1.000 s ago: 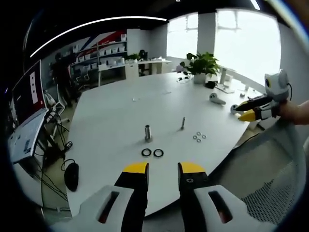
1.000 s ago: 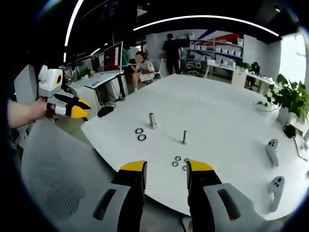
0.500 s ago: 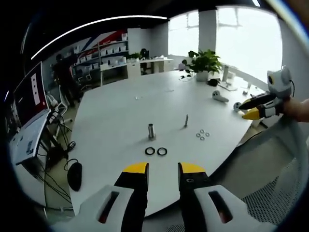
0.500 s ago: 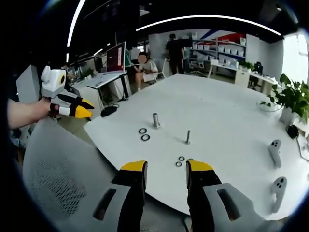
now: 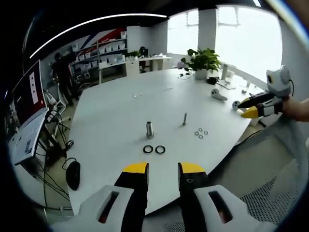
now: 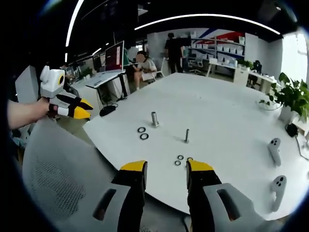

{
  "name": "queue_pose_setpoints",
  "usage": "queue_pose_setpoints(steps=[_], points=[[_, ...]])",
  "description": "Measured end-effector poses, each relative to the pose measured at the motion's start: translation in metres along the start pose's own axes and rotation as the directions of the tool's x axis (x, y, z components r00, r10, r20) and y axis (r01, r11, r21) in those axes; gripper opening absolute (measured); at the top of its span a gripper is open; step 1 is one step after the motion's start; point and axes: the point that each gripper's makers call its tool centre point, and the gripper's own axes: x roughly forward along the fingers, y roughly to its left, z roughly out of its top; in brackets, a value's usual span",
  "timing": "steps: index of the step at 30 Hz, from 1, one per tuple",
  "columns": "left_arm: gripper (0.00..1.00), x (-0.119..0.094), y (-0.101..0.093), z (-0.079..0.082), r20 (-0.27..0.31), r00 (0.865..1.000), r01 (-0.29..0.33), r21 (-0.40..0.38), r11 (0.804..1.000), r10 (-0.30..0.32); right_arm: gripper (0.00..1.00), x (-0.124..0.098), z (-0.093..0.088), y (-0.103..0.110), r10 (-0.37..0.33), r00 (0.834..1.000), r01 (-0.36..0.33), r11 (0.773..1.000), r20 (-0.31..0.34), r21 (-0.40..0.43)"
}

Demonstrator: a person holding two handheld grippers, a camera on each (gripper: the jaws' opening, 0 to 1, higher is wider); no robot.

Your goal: Place the washer onto the threaded stud by aligning its center hole with the stud, sliding it down to the base, and recovering from edge contact or off-axis alignment until the washer reaches the visible bottom stop.

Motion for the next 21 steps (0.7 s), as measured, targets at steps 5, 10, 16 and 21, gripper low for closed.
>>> queue_pose_setpoints(steps=[5, 10, 16, 21], points=[[0.22, 0.001, 0.000, -0.003, -0.018, 1.000, 0.007, -0.009, 1.000, -0.008, 0.35, -0.001, 0.000, -0.001, -0.003, 1.000, 0.003, 1.000, 0.001, 0.002], [0.23, 0.004, 0.008, -0.006, -0.041, 0.999, -0.005, -0.040, 0.999, 0.003, 0.35, 0.000, 0.001, -0.001, -0.002, 1.000, 0.002, 1.000, 0.003, -0.001], [0.24, 0.009, 0.009, -0.013, -0.096, 0.995, 0.011, -0.108, 0.994, -0.021, 0.35, -0.001, 0.001, -0.003, -0.008, 1.000, 0.008, 1.000, 0.001, 0.008], [0.24, 0.015, 0.021, -0.020, -0.177, 0.984, -0.017, -0.034, 0.999, 0.011, 0.35, -0.001, 0.000, -0.004, -0.009, 1.000, 0.009, 1.000, -0.001, 0.003]])
